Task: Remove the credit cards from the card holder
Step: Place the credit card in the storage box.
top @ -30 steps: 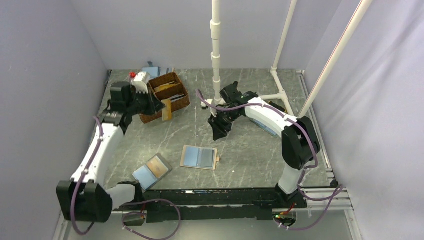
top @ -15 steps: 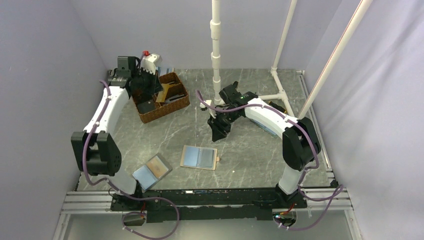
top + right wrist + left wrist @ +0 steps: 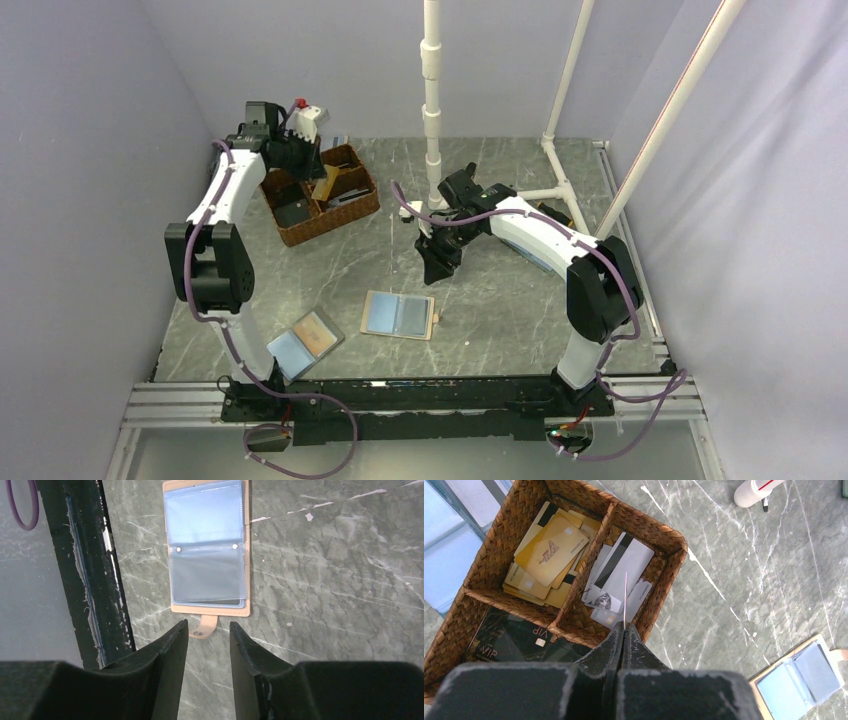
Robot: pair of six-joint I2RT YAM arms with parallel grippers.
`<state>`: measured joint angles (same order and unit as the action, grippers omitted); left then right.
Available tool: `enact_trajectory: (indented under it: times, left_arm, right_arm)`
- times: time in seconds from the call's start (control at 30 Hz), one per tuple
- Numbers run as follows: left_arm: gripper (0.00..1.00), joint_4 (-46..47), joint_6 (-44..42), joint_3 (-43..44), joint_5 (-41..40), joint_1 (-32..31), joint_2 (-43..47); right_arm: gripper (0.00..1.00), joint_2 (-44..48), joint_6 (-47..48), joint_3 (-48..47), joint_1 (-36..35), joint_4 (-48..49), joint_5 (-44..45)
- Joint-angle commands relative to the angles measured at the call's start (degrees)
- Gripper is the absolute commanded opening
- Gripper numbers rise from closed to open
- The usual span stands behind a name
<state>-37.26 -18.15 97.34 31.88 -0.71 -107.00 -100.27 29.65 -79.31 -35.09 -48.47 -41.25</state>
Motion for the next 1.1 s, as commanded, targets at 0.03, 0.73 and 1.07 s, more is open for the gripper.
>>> enact_trajectory:
  times: [0.03, 0.73, 1.07]
  left_arm:
    - [0.0, -1.02, -2.01, 3.91, 3.65, 0.53, -2.59]
    - [0.0, 7.53, 2.71, 6.06, 5.18, 6.38, -2.46]
    - [0.0, -1.88, -3.85, 21.55, 6.97, 6.77, -11.96]
  right_arm:
    - [0.38, 1.36, 1.5, -0.85, -0.24, -0.95, -2.07]
    - [0.37, 0.86, 5.83, -0.64, -0.24, -3.09, -4.07]
    - [0.39, 8.78, 16.48, 7.45, -0.07, -5.59, -1.84]
